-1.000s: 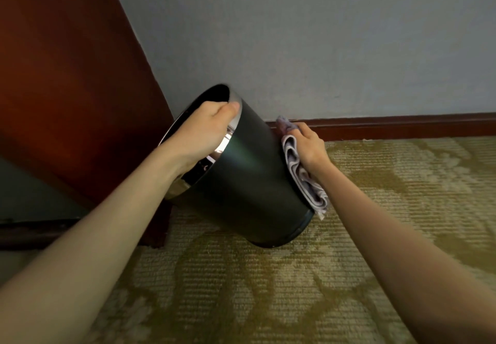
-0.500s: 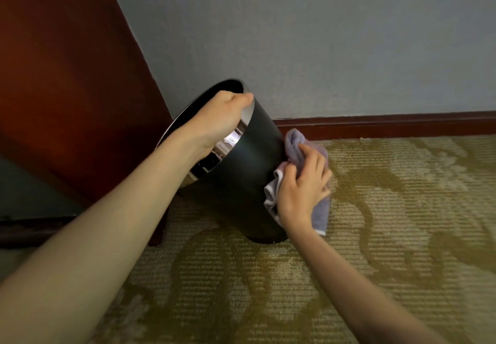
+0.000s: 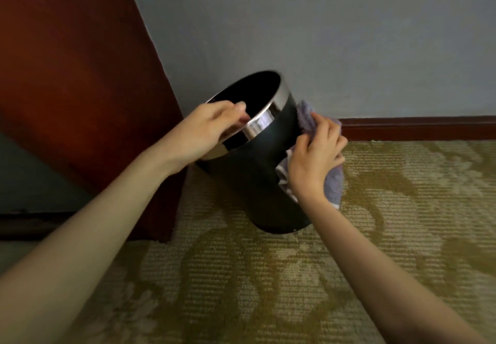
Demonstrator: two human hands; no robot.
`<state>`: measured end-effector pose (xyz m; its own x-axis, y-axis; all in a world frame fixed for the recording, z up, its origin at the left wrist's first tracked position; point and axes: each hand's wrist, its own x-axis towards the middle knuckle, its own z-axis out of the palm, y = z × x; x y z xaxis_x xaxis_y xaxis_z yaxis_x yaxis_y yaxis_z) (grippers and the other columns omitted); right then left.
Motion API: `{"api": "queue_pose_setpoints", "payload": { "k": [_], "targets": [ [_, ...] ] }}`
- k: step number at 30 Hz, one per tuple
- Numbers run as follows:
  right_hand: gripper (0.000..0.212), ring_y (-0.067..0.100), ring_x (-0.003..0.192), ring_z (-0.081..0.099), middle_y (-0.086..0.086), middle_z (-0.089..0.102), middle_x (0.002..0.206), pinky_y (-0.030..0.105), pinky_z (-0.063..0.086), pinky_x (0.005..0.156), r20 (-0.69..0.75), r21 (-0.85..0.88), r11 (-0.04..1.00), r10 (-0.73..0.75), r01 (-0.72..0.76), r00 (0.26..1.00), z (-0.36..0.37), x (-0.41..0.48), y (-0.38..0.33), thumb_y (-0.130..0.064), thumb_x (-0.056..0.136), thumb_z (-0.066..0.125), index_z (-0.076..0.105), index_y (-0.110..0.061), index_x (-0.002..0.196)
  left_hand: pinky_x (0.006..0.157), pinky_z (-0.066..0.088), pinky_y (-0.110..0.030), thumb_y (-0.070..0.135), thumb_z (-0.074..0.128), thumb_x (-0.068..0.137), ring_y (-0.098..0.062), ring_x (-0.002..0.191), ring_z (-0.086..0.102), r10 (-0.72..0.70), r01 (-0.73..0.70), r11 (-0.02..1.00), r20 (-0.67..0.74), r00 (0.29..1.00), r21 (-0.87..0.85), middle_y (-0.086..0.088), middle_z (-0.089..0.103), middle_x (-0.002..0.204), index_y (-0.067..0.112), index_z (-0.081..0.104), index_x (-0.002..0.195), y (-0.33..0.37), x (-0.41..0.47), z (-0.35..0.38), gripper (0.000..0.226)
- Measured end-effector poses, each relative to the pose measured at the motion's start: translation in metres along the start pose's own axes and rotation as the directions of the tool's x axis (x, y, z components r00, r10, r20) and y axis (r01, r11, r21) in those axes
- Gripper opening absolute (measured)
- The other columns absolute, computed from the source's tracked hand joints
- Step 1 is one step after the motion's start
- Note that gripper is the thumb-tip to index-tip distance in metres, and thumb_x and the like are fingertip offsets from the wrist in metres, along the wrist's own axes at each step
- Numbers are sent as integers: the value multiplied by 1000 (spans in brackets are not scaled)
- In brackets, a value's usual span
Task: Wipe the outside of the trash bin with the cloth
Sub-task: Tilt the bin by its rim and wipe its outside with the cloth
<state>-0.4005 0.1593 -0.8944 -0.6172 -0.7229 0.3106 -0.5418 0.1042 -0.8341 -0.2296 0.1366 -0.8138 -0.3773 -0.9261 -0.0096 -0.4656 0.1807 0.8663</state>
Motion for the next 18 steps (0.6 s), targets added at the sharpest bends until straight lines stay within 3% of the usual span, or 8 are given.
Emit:
{"api": "queue_pose_setpoints", "payload": {
  "k": [3,5,7,10,14,18],
  "targets": [
    [35,29,118,34,8,47,129,41,21,93,-21,48,996,71,-70,997,-6,13,12,-7,90,40,52,-15,122,87,48,-17,42,46,94,0,100,64,163,-167,974,37,986,152,7,70,102,23,65,117,-16,-28,5,35],
    [34,27,118,34,7,47,129,36,18,93,-22,83,994,72,-70,997,-11,11,18,-7,92,39,53,-15,122,79,52,-32,34,44,99,-8,87,65,198,-206,930,58,978,305,3,69,91,17,66,104,-24,-29,15,28],
    [35,25,118,35,6,48,129,37,20,98,-15,125,990,67,-64,998,-15,7,17,-6,92,39,53,-16,122,63,47,-45,35,39,100,-17,66,60,239,-230,876,34,971,424,-5,61,70,13,58,81,-28,-26,25,35],
    [35,25,116,35,7,48,128,47,26,104,-38,180,982,58,-51,998,-20,3,5,-5,92,39,54,-14,122,54,39,-36,39,38,99,-16,55,54,298,-237,850,-58,953,471,0,53,58,14,54,72,-32,-21,30,40],
    [35,28,107,37,11,50,123,42,31,89,-70,196,964,-170,181,983,-15,-21,-21,-2,86,47,57,-12,119,60,48,-44,45,37,93,-28,63,60,264,-156,863,-165,950,481,-5,60,61,12,57,74,-27,-12,33,42],
    [36,27,102,33,18,56,121,45,32,83,41,55,906,-422,419,906,-3,-51,-24,-3,80,54,64,-10,114,71,50,-51,44,39,90,-36,79,64,208,-89,906,-253,945,414,-13,67,74,19,50,68,-32,-5,26,35]
  ]
}}
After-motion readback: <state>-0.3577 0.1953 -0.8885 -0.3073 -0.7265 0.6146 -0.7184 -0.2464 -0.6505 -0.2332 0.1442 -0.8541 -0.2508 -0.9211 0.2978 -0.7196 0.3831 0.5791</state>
